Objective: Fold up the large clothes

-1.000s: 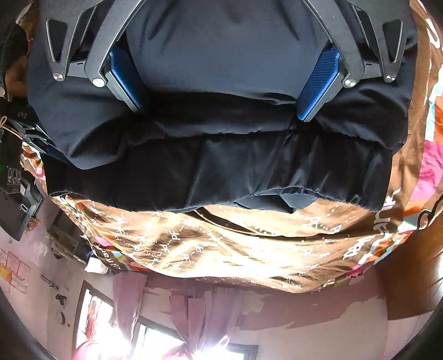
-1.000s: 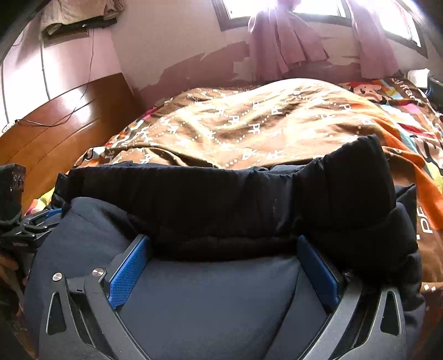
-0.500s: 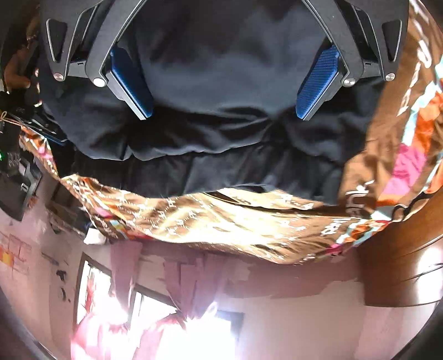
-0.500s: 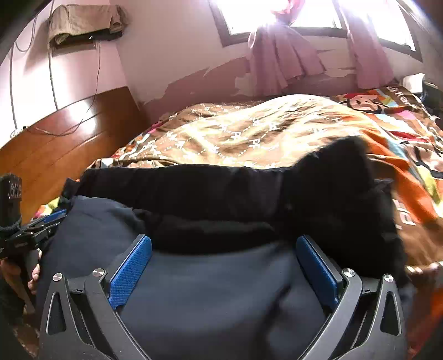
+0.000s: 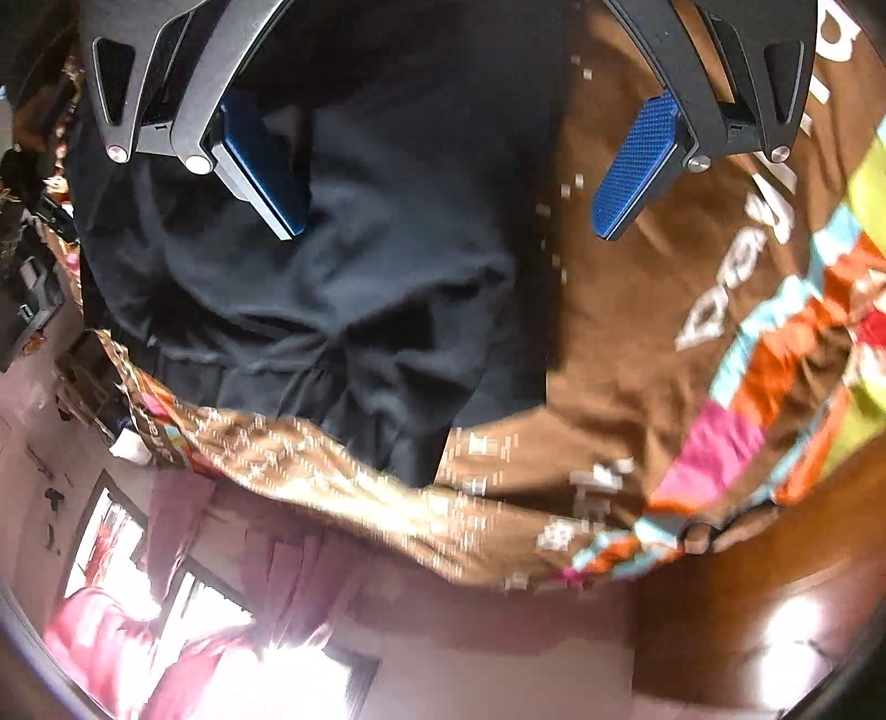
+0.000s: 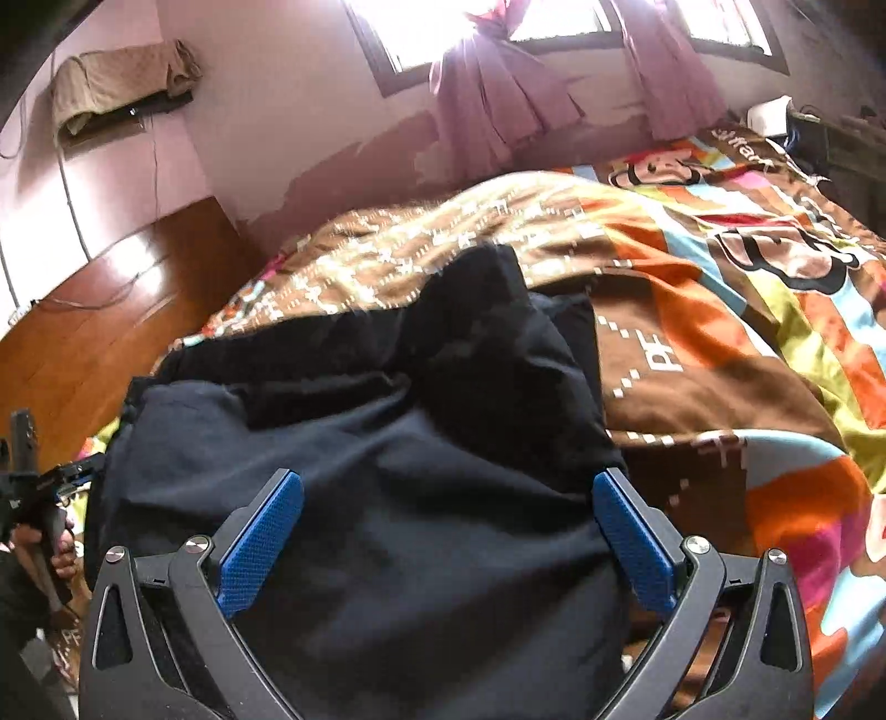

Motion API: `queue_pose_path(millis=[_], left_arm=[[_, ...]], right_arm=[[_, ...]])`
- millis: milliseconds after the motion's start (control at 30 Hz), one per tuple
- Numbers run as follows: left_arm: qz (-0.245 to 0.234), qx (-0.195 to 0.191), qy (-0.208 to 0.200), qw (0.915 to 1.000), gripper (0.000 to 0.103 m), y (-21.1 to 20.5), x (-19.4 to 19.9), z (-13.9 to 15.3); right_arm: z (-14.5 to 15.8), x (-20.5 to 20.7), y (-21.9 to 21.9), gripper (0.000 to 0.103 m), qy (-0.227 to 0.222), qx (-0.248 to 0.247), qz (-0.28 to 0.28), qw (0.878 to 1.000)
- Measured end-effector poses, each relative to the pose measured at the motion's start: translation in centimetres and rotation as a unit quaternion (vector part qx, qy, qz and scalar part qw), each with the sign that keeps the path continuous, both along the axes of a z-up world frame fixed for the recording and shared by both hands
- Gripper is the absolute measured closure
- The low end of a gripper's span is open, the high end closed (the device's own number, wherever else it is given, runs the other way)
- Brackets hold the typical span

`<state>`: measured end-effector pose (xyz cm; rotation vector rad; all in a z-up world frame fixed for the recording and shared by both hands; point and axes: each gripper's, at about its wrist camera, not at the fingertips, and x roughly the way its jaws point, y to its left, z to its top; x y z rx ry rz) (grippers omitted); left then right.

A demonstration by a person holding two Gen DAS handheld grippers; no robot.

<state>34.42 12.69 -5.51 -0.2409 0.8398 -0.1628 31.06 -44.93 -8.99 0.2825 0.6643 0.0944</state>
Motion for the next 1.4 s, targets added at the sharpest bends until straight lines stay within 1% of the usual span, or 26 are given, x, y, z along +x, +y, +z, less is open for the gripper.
queue_pose_path(millis=[67,133,200,267,333,467,633,733,833,967,1000,1033,1067,1100,1133,1167,1200,1233,1267,1300,1333,1367,1400], left_arm=[[-0.009,0.0,0.02,0.9998,0.0,0.1,0.5,-0.9],[-0.017,0.004,0.028,0.9995,0.0,0.1,0.8,-1.6],[-0.025,0.008,0.031,0.9992,0.0,-0.2,1.1,-1.9],[-0.032,0.006,0.035,0.9989,0.0,-0.3,1.5,-2.3],[-0.036,-0.007,0.041,0.9985,0.0,-0.1,1.4,-2.4],[-0.044,-0.059,0.064,0.9952,0.0,1.1,2.0,-3.4],[-0.054,-0.087,0.075,0.9919,0.0,1.5,2.3,-4.3],[-0.056,-0.09,0.074,0.9917,0.0,1.5,2.4,-4.6],[-0.057,-0.096,0.075,0.9909,0.0,1.6,2.4,-4.9],[-0.058,-0.108,0.088,0.9886,0.0,1.8,2.6,-5.2],[-0.058,-0.1,0.088,0.9893,0.0,1.6,2.6,-5.1],[-0.059,-0.094,0.086,0.99,0.001,1.5,2.6,-5.0],[-0.06,-0.086,0.082,0.9911,0.004,1.2,2.4,-4.8],[-0.062,-0.084,0.08,0.9914,0.01,1.0,2.3,-4.6],[-0.063,-0.083,0.079,0.9915,0.017,0.8,2.2,-4.5],[-0.061,-0.079,0.079,0.992,0.019,0.5,2.0,-4.3],[-0.059,-0.075,0.078,0.9923,0.024,0.3,1.9,-4.1],[-0.059,-0.074,0.078,0.9924,0.031,0.2,1.8,-3.9],[-0.056,-0.072,0.08,0.9926,0.035,0.1,1.7,-3.6],[-0.053,-0.071,0.082,0.9927,0.043,-0.1,1.5,-3.4],[-0.048,-0.068,0.081,0.9933,0.05,-0.3,1.3,-3.0],[-0.041,-0.058,0.077,0.9945,0.054,-0.6,0.9,-2.5],[-0.033,-0.048,0.073,0.9956,0.063,-0.9,0.5,-2.1]], right_arm=[[-0.1,-0.3,-0.1,0.001,0.0,-0.003,-0.007,1.0],[-0.3,-0.5,-0.8,0.001,0.002,-0.002,-0.02,1.0],[-0.8,-0.5,-1.5,0.001,0.014,0.006,-0.028,0.999],[-1.9,-0.3,-2.4,0.001,0.035,0.028,-0.027,0.999],[-3.2,0.0,-3.1,0.001,0.06,0.056,-0.017,0.997],[-5.5,0.6,-4.2,0.001,0.086,0.136,0.016,0.987],[-6.7,1.3,-4.3,0.001,0.087,0.171,0.042,0.981],[-7.8,1.6,-4.6,0.001,0.085,0.191,0.04,0.977],[-8.1,1.5,-4.7,0.001,0.083,0.2,0.038,0.976],[-8.1,1.1,-3.9,0.001,0.086,0.18,0.043,0.979],[-7.9,1.1,-3.6,0.002,0.083,0.175,0.046,0.98],[-7.8,0.9,-3.5,0.01,0.079,0.174,0.047,0.98],[-7.6,0.9,-3.3,0.021,0.075,0.177,0.051,0.98],[-7.5,0.9,-3.1,0.028,0.071,0.184,0.057,0.979],[-7.5,0.9,-2.8,0.032,0.071,0.188,0.058,0.978],[-7.4,0.8,-2.5,0.034,0.068,0.187,0.057,0.978],[-7.4,0.7,-2.5,0.036,0.066,0.188,0.057,0.978],[-7.3,0.5,-2.6,0.04,0.064,0.19,0.058,0.978],[-7.2,0.4,-2.6,0.045,0.06,0.192,0.061,0.978],[-7.0,0.2,-2.5,0.048,0.056,0.194,0.064,0.977],[-6.9,0.0,-2.5,0.054,0.052,0.195,0.065,0.977],[-6.7,-0.2,-2.4,0.059,0.046,0.197,0.066,0.977],[-6.5,-0.4,-2.1,0.062,0.039,0.197,0.068,0.977]])
